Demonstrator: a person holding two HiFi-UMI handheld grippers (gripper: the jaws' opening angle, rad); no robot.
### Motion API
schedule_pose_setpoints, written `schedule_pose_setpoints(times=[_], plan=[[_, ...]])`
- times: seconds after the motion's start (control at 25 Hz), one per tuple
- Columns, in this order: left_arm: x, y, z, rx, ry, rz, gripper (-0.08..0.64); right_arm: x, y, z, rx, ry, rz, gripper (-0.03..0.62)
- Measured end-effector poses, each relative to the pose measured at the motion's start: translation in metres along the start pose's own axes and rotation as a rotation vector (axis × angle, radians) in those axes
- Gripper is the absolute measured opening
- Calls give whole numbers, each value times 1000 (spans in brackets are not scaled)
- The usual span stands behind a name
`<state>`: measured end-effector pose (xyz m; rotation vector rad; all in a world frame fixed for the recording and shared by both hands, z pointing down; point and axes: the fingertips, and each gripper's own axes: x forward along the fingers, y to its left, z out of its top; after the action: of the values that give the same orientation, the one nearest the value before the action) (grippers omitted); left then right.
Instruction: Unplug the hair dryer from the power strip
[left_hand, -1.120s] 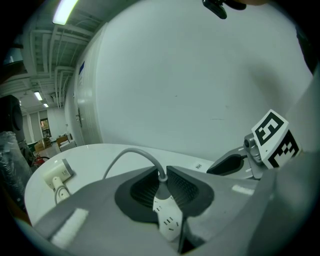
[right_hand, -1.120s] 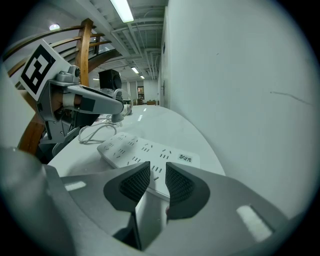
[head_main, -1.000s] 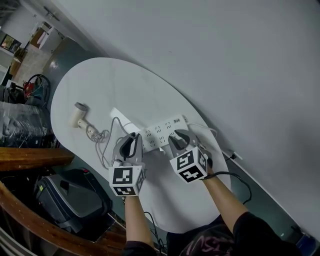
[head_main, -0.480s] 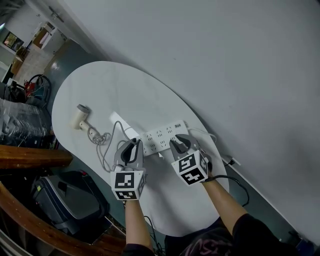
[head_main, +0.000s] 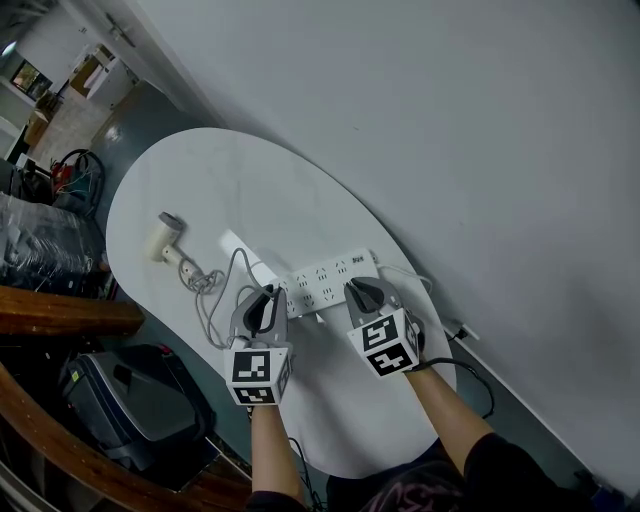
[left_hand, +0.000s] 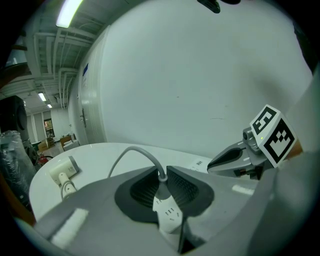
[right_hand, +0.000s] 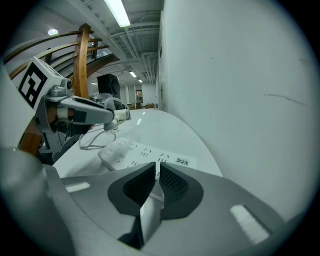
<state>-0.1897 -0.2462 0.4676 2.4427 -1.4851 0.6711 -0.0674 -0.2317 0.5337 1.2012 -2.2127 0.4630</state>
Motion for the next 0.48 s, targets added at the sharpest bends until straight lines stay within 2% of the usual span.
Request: schedule_pose_setpoints(times=[0.16,0.48], plan=[[-2,0,0,-3,-4,8,55,-5,-1,3,4,-19,-11,21],[-7,-4,3,-13,-22,14,55,-16,2,8,15,-46,-3,20]])
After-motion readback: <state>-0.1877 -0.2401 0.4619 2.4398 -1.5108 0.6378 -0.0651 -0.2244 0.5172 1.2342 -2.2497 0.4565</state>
